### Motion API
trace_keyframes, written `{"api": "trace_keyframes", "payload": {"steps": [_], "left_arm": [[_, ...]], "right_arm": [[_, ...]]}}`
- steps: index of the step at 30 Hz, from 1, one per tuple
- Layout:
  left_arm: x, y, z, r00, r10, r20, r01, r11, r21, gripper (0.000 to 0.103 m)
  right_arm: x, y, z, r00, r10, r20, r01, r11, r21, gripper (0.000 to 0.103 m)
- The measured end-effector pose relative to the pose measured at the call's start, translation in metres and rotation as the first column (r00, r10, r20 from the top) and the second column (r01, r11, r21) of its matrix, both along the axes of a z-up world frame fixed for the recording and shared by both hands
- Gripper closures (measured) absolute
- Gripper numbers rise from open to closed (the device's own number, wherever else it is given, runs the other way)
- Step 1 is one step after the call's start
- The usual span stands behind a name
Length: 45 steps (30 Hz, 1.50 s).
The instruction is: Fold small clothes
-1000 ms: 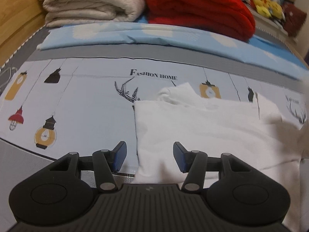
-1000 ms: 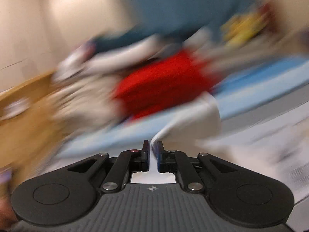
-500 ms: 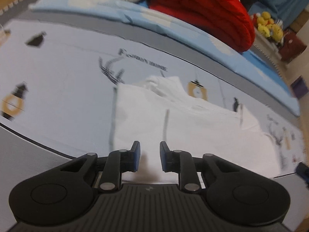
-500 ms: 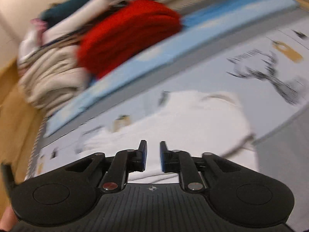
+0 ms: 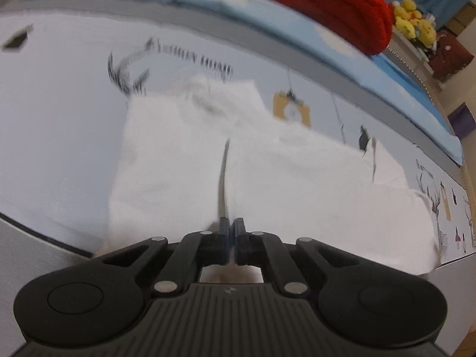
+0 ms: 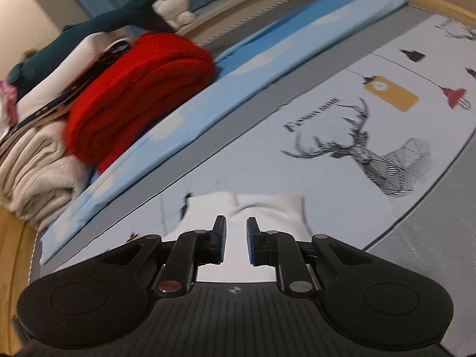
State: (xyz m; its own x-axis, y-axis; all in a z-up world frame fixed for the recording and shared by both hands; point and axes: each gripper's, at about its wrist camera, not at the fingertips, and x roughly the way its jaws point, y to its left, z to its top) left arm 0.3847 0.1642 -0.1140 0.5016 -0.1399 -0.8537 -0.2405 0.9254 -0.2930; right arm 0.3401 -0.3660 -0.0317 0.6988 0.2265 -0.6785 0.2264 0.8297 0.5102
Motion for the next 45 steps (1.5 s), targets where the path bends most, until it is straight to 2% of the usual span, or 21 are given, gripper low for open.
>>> {"api": "trace_keyframes", "payload": {"steps": [2, 5, 6, 8, 10, 13, 14, 17, 19, 20, 23, 26, 27, 29, 31, 32, 35, 38, 40, 43, 45], "left_arm": [[-0.007, 0.009, 0.023, 0.998, 0.042, 0.039, -0.043, 0.999, 0.024, 0.101], [-0.021, 0.023, 0.045, 0.994, 0.104, 0.040, -0.109, 0.981, 0.159, 0.101], [-0.025, 0.030, 0.046, 0.992, 0.126, 0.029, -0.129, 0.976, 0.172, 0.099], [-0.025, 0.042, 0.042, 0.990, 0.141, -0.018, -0.136, 0.976, 0.168, 0.099], [-0.026, 0.051, 0.042, 0.987, 0.160, -0.009, -0.156, 0.973, 0.172, 0.099], [-0.022, 0.056, 0.039, 0.991, 0.133, -0.006, -0.132, 0.986, 0.103, 0.091], [-0.020, 0.056, 0.037, 0.993, 0.121, -0.011, -0.120, 0.989, 0.092, 0.091], [-0.016, 0.055, 0.028, 0.995, 0.093, -0.030, -0.090, 0.992, 0.091, 0.091], [-0.015, 0.054, 0.022, 0.997, 0.061, -0.045, -0.057, 0.995, 0.085, 0.085], [-0.015, 0.053, 0.019, 0.997, 0.056, -0.052, -0.051, 0.994, 0.094, 0.084], [-0.017, 0.053, 0.018, 0.997, 0.054, -0.053, -0.048, 0.993, 0.107, 0.084], [-0.017, 0.054, 0.022, 0.998, 0.053, -0.037, -0.049, 0.994, 0.094, 0.084], [-0.017, 0.053, 0.023, 0.998, 0.052, -0.032, -0.049, 0.994, 0.093, 0.084], [-0.016, 0.053, 0.024, 0.998, 0.051, -0.029, -0.048, 0.995, 0.090, 0.084], [-0.015, 0.052, 0.023, 0.998, 0.046, -0.032, -0.043, 0.995, 0.090, 0.084], [-0.015, 0.051, 0.023, 0.999, 0.043, -0.033, -0.040, 0.995, 0.092, 0.084], [-0.014, 0.050, 0.023, 0.999, 0.038, -0.031, -0.035, 0.995, 0.096, 0.084], [-0.012, 0.049, 0.024, 0.999, 0.034, -0.024, -0.031, 0.995, 0.093, 0.084], [-0.010, 0.048, 0.023, 0.999, 0.027, -0.021, -0.025, 0.996, 0.088, 0.084], [-0.007, 0.045, 0.022, 1.000, 0.003, -0.016, -0.001, 0.998, 0.069, 0.084], [-0.005, 0.044, 0.016, 1.000, -0.010, -0.020, 0.011, 0.999, 0.040, 0.083]], "right_arm": [[0.004, -0.003, -0.007, 1.000, -0.015, -0.025, 0.015, 1.000, 0.017, 0.087], [0.009, 0.003, -0.021, 0.997, -0.003, -0.081, 0.007, 0.999, 0.048, 0.087], [0.012, 0.007, -0.027, 0.994, 0.015, -0.107, -0.009, 0.998, 0.055, 0.087], [0.015, 0.018, -0.039, 0.984, 0.053, -0.170, -0.044, 0.997, 0.056, 0.087], [0.019, 0.027, -0.053, 0.973, 0.066, -0.222, -0.056, 0.997, 0.055, 0.087], [0.023, 0.033, -0.072, 0.961, 0.047, -0.274, -0.033, 0.998, 0.057, 0.087], [0.024, 0.032, -0.077, 0.958, 0.030, -0.284, -0.017, 0.999, 0.051, 0.088], [0.026, 0.029, -0.089, 0.944, -0.016, -0.329, 0.017, 1.000, -0.001, 0.103], [0.024, 0.027, -0.086, 0.936, -0.069, -0.345, 0.059, 0.997, -0.039, 0.103], [0.024, 0.027, -0.079, 0.944, -0.087, -0.318, 0.073, 0.996, -0.056, 0.097], [0.033, 0.033, -0.055, 0.989, -0.049, -0.143, 0.038, 0.996, -0.077, 0.096], [0.056, 0.039, -0.059, 0.993, 0.073, -0.090, -0.074, 0.997, -0.015, 0.066], [0.063, 0.040, -0.064, 0.992, 0.086, -0.097, -0.087, 0.996, -0.007, 0.065], [0.077, 0.041, -0.076, 0.988, 0.094, -0.123, -0.098, 0.995, -0.034, 0.065], [0.089, 0.043, -0.085, 0.983, 0.122, -0.138, -0.129, 0.991, -0.044, 0.095], [0.093, 0.041, -0.087, 0.985, 0.127, -0.117, -0.133, 0.990, -0.047, 0.100], [0.098, 0.031, -0.078, 0.998, 0.068, -0.016, -0.069, 0.994, -0.083, 0.100], [0.101, 0.027, -0.070, 1.000, 0.008, -0.009, -0.009, 0.977, -0.215, 0.095], [0.097, 0.023, -0.062, 1.000, -0.005, 0.018, 0.009, 0.975, -0.222, 0.095], [0.094, 0.025, -0.052, 0.991, 0.119, 0.055, -0.108, 0.981, -0.160, 0.095], [0.094, 0.035, -0.059, 0.964, 0.266, -0.003, -0.264, 0.954, -0.139, 0.086]]}}
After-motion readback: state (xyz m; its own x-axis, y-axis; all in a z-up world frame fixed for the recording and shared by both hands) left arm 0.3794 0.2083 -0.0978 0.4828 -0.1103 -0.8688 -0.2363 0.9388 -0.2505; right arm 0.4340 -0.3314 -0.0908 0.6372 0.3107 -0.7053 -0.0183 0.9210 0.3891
